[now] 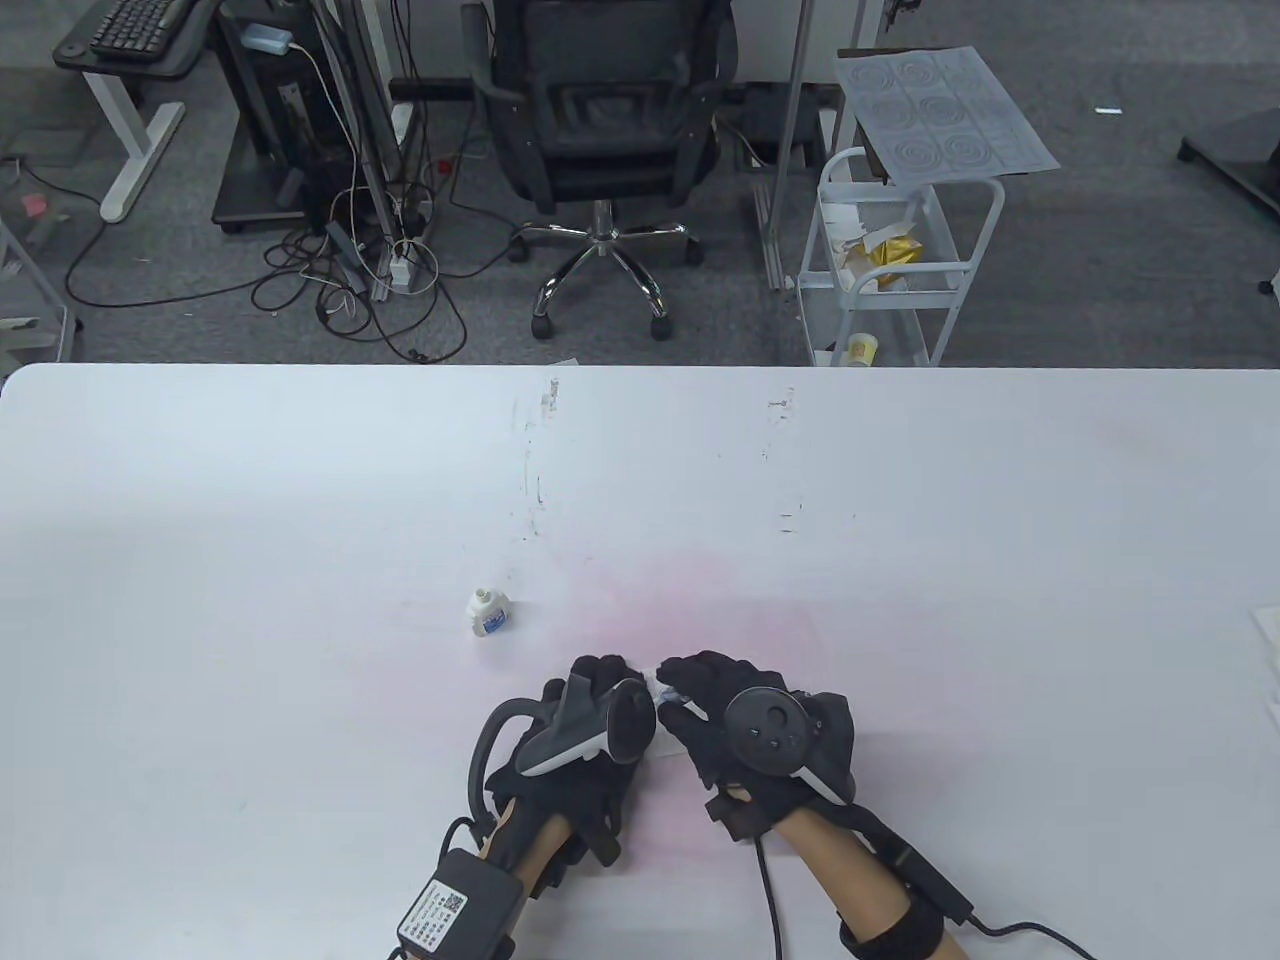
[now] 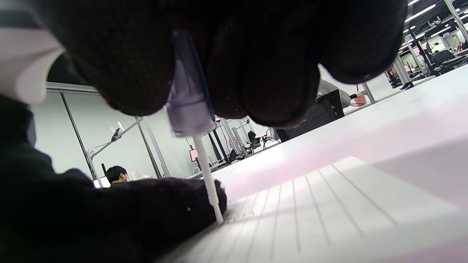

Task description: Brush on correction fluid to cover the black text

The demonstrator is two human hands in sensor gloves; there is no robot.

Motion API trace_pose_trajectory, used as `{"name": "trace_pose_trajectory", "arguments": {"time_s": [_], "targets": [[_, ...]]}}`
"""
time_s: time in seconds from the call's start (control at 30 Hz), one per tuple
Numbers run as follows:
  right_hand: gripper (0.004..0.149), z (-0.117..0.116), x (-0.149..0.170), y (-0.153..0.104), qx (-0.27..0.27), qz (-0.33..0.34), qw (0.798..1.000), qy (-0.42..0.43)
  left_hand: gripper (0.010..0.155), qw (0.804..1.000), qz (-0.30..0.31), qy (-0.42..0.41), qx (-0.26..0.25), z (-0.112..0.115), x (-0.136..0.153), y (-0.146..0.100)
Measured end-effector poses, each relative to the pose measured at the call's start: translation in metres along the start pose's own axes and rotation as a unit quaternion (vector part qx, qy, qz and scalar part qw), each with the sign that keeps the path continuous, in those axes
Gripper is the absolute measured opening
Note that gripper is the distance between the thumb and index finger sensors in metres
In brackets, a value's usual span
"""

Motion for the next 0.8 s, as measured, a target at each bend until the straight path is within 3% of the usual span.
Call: {"name": "trace_pose_trajectory", "arguments": {"time_s": [0.8], "targets": [[0.046, 0.0029, 0.0003, -0.0022, -0.007, -0.018, 0.999, -0.043, 0.065, 1.0, -0.001, 0.0, 0.003, -0.0001, -0.0001, -0.0006]]}}
Point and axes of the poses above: the tracker on the back of each hand, its own x axis roughly to the little-finger side, its own y axis roughly from the wrist to the fingertips, z = x × y, the point moved 1 cm from there along y, roughly from the wrist to the fingertips, and after that the axes turned 9 degrees about z, right-handed, at the moved point
